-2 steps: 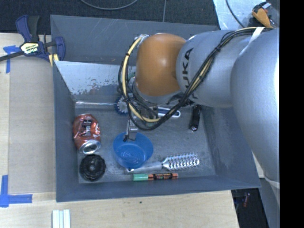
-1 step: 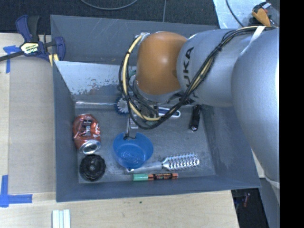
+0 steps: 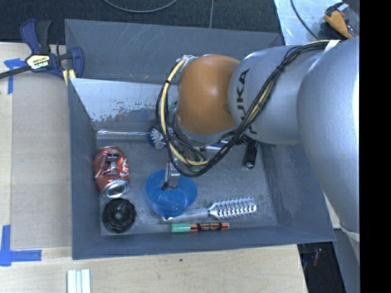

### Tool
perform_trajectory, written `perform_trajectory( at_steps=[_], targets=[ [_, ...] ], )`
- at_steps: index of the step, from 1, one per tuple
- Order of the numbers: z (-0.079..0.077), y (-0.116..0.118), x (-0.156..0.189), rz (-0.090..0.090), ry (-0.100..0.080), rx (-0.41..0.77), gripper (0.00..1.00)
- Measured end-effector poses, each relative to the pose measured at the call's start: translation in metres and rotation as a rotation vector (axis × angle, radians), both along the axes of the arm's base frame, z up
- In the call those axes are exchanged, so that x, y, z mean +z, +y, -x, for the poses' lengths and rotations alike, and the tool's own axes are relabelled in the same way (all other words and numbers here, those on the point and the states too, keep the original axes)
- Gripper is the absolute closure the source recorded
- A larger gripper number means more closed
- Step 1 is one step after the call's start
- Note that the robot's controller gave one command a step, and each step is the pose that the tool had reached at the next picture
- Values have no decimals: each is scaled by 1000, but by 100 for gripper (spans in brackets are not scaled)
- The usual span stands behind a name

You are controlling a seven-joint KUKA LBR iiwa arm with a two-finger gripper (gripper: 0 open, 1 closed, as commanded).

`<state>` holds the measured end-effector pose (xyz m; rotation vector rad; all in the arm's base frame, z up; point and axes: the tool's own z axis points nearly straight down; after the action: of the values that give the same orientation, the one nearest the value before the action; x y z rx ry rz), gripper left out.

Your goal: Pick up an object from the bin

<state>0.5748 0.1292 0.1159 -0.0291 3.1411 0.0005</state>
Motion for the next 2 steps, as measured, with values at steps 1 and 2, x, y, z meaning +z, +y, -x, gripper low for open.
perform_trajectory(
  at_steps=[1, 2],
  targets=[
    [-18, -4, -3, -2, -9, 10, 0],
    [10, 9, -4, -2, -3, 6, 0]
  ],
)
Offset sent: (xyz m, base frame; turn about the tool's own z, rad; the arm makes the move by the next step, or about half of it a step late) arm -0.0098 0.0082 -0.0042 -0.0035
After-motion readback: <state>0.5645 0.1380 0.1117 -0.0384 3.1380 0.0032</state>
